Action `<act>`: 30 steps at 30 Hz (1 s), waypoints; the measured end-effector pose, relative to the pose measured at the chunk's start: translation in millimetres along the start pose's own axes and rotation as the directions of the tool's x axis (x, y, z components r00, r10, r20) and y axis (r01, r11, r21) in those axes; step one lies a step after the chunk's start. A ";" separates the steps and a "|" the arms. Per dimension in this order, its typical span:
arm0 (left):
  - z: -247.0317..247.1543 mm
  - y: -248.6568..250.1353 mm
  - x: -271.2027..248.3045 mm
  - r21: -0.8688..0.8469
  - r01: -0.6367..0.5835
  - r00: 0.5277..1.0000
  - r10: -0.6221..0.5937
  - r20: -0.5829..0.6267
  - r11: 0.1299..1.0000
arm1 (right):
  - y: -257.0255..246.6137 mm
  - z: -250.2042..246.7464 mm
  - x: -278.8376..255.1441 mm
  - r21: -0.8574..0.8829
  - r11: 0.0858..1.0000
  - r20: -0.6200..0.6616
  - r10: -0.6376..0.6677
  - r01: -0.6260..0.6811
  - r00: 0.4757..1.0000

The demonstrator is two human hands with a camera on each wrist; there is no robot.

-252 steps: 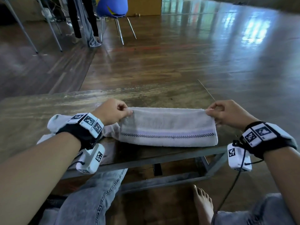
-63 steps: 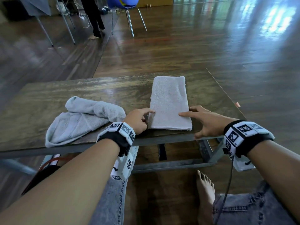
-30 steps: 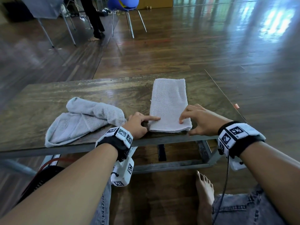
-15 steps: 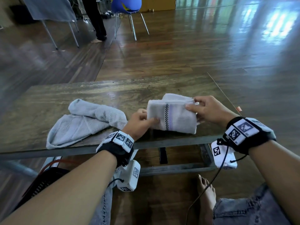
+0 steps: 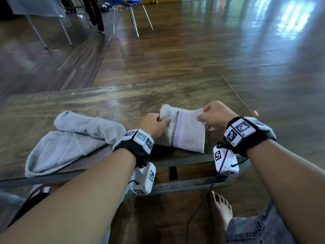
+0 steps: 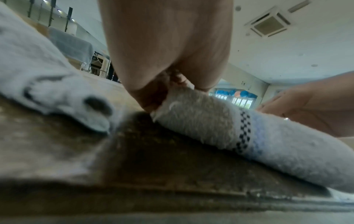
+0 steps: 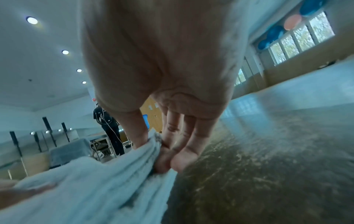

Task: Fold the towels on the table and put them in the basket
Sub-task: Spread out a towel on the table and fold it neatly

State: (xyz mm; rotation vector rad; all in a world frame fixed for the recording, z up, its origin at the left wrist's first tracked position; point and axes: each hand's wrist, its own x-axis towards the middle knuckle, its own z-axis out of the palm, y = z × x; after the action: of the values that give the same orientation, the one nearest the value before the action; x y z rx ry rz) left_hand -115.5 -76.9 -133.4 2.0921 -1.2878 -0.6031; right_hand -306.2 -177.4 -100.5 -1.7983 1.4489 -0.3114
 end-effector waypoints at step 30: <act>12.3 8.1 -29.8 0.373 -0.035 0.967 0.126 -0.222 0.927 | -4.2 -7.2 -21.3 -0.627 0.766 0.071 -0.124 0.141 0.990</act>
State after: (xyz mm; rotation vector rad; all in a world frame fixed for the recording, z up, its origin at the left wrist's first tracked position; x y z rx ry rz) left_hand -141.3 -56.0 -134.6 2.3071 -1.4165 -0.0620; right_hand -314.5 -160.9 -86.9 -2.4385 1.5176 0.1656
